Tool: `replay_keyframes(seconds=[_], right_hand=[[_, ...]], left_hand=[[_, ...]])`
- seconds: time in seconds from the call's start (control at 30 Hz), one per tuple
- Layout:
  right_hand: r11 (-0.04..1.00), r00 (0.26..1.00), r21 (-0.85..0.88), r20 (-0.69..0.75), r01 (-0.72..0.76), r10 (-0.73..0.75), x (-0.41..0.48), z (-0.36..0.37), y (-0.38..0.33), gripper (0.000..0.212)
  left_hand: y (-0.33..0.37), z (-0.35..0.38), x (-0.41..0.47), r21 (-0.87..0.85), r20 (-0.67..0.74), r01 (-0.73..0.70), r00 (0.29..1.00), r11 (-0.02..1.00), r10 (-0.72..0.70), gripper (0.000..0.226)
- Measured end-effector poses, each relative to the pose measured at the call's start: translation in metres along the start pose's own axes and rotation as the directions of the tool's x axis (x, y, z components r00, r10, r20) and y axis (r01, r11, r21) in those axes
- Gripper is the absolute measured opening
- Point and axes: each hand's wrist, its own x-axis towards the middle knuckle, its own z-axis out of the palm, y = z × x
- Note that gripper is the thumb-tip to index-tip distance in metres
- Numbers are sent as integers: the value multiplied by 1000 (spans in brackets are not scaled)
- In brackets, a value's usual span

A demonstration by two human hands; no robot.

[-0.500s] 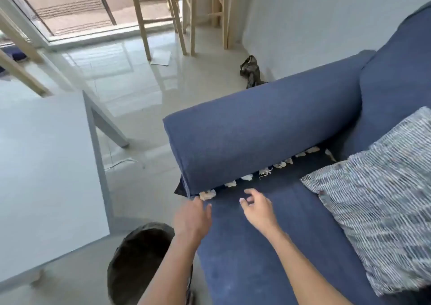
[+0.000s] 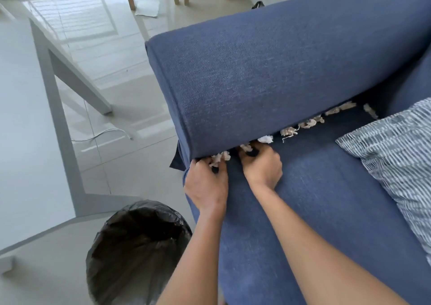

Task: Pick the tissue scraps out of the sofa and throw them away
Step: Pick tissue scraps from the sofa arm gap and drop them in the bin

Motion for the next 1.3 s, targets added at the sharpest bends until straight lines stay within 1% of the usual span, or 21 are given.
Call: replay_keyframes(seconds=[0.07,0.13,0.23,0.33,0.47,0.53,0.73,0.83,1.0,1.1,1.17,1.3], right_hand=[[997,998,64,37,-49,46,-1,-4,1,31],[983,995,170,82,-71,58,-2,-11,4,30],[946,990,313,134,-84,44,-5,-21,10,24],[932,986,353,168,-84,25,-14,-27,16,27],[912,966,394,257,-115,11,-31,-32,22,23],[915,956,388,295,-107,-13,-40,-35,23,23],[917,925,394,368,-65,-93,-90,-43,16,25],[928,884,373,436,-6,-170,-123,-36,13,27],[943,815,329,531,54,-232,-168,-3,14,34],[954,787,292,570,76,-237,-190,17,20,38],[963,783,256,581,84,-223,-201,28,27,39],[980,769,177,612,94,-185,-213,39,37,33]], left_hand=[[-3,-4,1,-49,7,6,1000,999,-6,30],[-7,-11,-2,-97,33,-2,999,995,6,24],[-15,-23,-6,-140,74,-14,997,990,25,24],[-24,-34,-12,-157,85,-23,996,987,37,25],[-39,-49,-28,-156,54,14,999,988,-5,21],[-47,-58,-36,-145,29,37,999,989,-33,22],[-83,-98,-60,-96,-14,21,1000,995,-23,27],[-111,-119,-70,-62,-52,48,997,997,-52,23],[-168,-139,-80,-40,-83,117,989,992,-120,24],[-203,-142,-86,-20,-82,182,980,983,-183,20],[-220,-142,-91,-15,-68,213,975,977,-214,17],[-235,-141,-100,-64,-41,272,961,960,-275,18]])
